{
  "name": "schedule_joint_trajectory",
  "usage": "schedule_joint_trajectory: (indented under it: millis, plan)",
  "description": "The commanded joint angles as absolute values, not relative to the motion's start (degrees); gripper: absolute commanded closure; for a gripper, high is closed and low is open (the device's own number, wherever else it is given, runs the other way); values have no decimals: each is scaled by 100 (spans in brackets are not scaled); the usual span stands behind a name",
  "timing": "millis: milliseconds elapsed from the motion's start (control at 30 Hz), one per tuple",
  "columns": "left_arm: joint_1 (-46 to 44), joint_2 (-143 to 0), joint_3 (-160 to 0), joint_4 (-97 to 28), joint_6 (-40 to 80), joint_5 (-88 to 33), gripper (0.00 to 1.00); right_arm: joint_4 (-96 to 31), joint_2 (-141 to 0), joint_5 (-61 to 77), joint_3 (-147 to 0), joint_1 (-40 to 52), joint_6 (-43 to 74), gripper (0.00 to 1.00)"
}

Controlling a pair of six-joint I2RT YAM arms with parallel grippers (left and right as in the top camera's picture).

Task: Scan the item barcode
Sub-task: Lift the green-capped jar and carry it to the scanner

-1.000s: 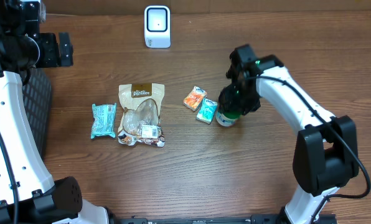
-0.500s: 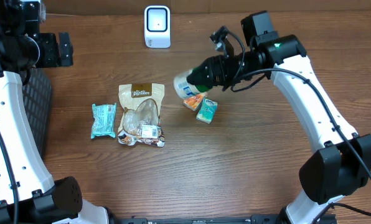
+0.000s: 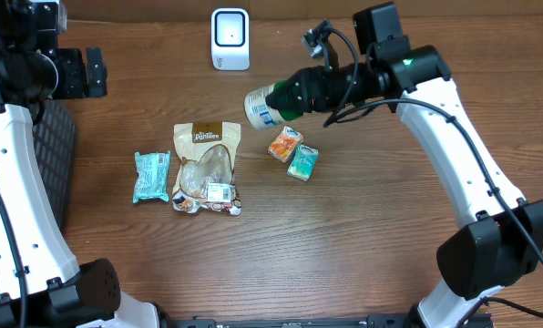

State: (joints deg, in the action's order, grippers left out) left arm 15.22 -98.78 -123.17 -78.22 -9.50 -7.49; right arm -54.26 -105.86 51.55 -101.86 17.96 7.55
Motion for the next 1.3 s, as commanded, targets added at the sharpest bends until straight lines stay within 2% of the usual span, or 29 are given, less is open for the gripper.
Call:
schedule_joint_trajectory:
  millis: [0, 167, 367, 633, 933, 1167, 1267]
  plan:
    - [1535, -9856, -12433, -7819, -1074, -727, 1, -4901, -10383, 3763, -10438, 2078, 1559, 78]
    - [1535, -9856, -12433, -7817, -1074, -727, 0, -4694, -10694, 2394, -11218, 2314, 1647, 78]
    - [1535, -9856, -12433, -7817, -1074, -727, 0, -4866, -11972, 882, -13207, 2611, 1087, 74]
    - [1535, -9856, -12433, -7817, -1072, -727, 1, -3245, -13113, -1378, -13432, 3006, -764, 74]
    - [1535, -9856, -12433, -7817, -1072, -727, 1, -967, -14193, -1472, -13428, 3070, -3269, 69]
    - [1535, -9856, -12433, -7819, -1074, -727, 1, -246, -14730, -1321, -13426, 3070, -5170, 68]
    - [1535, -9856, -12433, -7817, -1072, -727, 0, 64, -14921, -1286, -13428, 3070, -5557, 66]
